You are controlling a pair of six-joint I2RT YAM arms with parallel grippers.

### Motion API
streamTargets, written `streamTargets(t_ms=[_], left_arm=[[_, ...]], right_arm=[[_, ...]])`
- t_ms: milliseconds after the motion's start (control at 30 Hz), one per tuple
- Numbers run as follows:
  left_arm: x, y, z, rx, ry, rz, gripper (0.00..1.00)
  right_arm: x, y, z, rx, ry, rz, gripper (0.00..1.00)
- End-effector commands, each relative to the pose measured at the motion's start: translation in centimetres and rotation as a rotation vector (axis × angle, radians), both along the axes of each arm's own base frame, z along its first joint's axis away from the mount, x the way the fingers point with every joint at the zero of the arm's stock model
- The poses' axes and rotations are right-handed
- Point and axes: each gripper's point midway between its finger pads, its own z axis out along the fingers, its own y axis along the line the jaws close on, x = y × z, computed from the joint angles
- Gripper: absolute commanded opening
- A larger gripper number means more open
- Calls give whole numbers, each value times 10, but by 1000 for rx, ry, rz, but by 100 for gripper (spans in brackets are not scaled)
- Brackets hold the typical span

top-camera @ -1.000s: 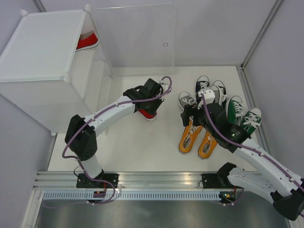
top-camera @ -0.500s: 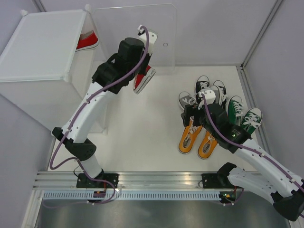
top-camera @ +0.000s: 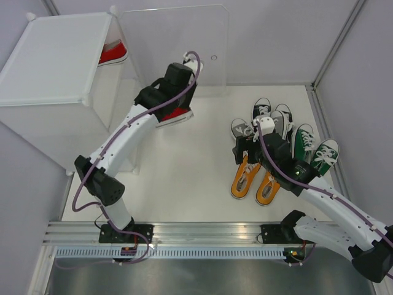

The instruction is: Place and organize the shoes in the shoe cabinet

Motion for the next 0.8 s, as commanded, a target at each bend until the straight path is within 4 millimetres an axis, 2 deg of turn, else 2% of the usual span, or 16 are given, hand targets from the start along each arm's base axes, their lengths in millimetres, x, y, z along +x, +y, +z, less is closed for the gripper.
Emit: streamTargets(t_ms=[0,33,67,133,167,200,300,433,567,667,700,767], left_arm=[[-7,-32,-75,-105,164,-34,2],[-4,-41,-86,-139,165,-50,2],[-11,-40,-123,-122,230,-41,2],[-16,-49,-150,-166,286,-44,2],[-27,-48,-172,-161,337,-32,2],[-32,-49,-180,-161,353,-35,2],[-54,-53,-196,-168,388,-52,2],[-79,-63,-202,-186,434,-96,2],[-109,-77,-226,-180,516,-142,3],[-131,-80,-238,-163,555,-154,21],[-135,-79,-231,-178,545,-155,31],[-141,-74,-229,-193,543,-134,41]], right_arm=[[3,5,5,35,-17,2,96],[3,6,4,36,-15,2,96],[3,5,4,36,-15,1,96],[3,5,4,33,-15,0,96],[3,5,4,33,-15,0,95],[3,6,3,32,-14,2,96],[3,5,2,31,-12,0,95],[5,6,0,27,-7,0,96],[5,7,-1,23,-2,0,95],[4,5,-1,21,-4,-2,95],[4,5,-2,20,-2,-4,95],[4,5,-5,14,5,-2,95]])
